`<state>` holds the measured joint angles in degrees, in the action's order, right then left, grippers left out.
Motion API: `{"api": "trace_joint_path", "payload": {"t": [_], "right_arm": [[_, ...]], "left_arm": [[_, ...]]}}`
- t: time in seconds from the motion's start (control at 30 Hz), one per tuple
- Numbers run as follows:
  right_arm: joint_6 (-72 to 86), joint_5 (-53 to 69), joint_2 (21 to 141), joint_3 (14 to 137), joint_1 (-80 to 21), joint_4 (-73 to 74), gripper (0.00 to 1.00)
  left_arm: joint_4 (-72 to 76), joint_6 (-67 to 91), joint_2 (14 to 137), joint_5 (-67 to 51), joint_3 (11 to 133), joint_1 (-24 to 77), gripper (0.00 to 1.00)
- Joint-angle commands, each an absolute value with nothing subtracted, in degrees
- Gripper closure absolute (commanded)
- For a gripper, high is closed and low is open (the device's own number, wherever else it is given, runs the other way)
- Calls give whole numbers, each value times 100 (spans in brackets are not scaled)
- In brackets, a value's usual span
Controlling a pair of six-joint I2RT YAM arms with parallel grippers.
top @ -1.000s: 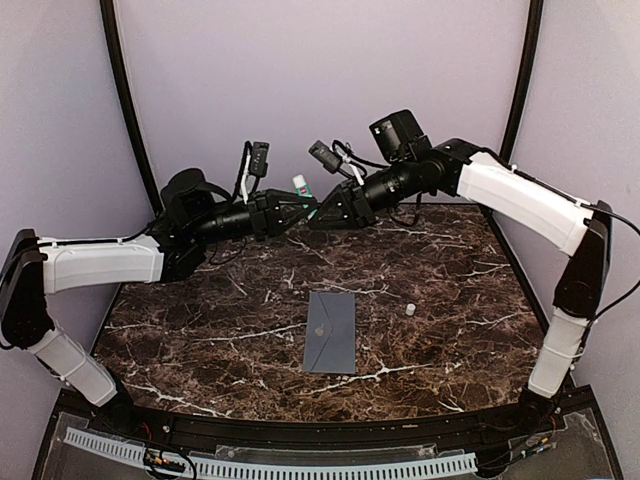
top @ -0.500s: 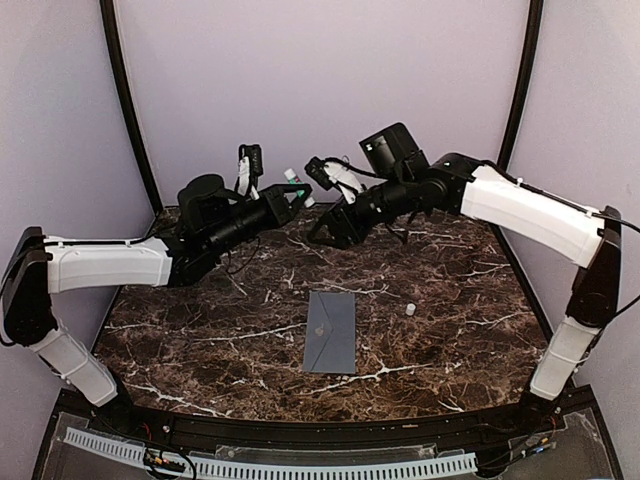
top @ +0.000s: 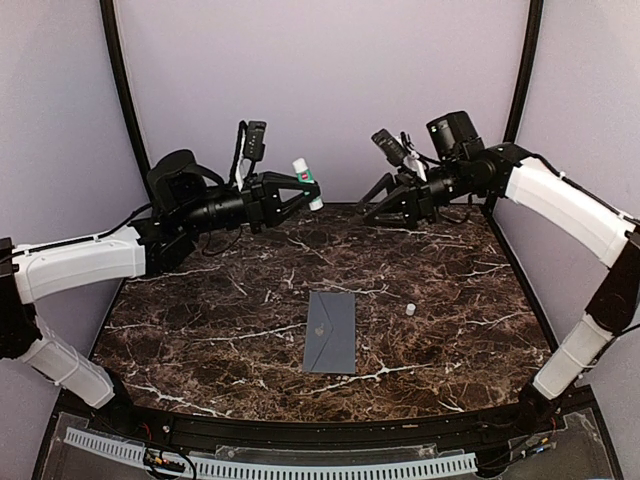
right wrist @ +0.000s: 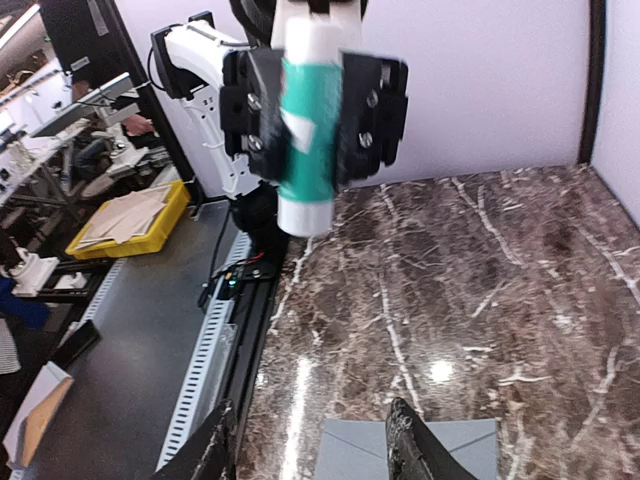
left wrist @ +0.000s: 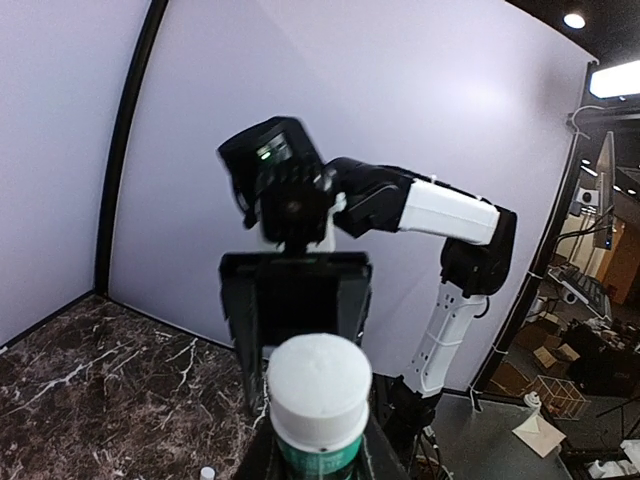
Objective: Place the letter into the envelope and seal it
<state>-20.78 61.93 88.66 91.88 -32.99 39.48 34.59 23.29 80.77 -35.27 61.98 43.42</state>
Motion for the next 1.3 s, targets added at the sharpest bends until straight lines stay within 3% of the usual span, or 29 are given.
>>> {"api": "trace_joint_path", "payload": {"t": [0.0,0.33,0.87,1.0,1.13,1.27], "right_arm": [[-2249,7457,9466,9428,-3551,4238,53],[-1042,7617,9642,9525,-3876,3336,48],[-252,7595,9621,9422,-3876,2754,49],[-147,7707,9650,9422,-3868,2664,54],[-69,7818,9635,9401,-3876,2590,68],[0,7874,9616,9354,-3873,2464,75]], "left_arm": [[4152,2767,8196,-4487,6556,4337,100],[4641,3350,8761,-4918,6814,4377,100],[4596,3387,8896,-4857,6795,4452,100],[4573,3369,8884,-4798,6778,4456,100],[4543,3347,8872,-4747,6786,4452,100],[4472,3324,8897,-4701,6794,4452,100]]}}
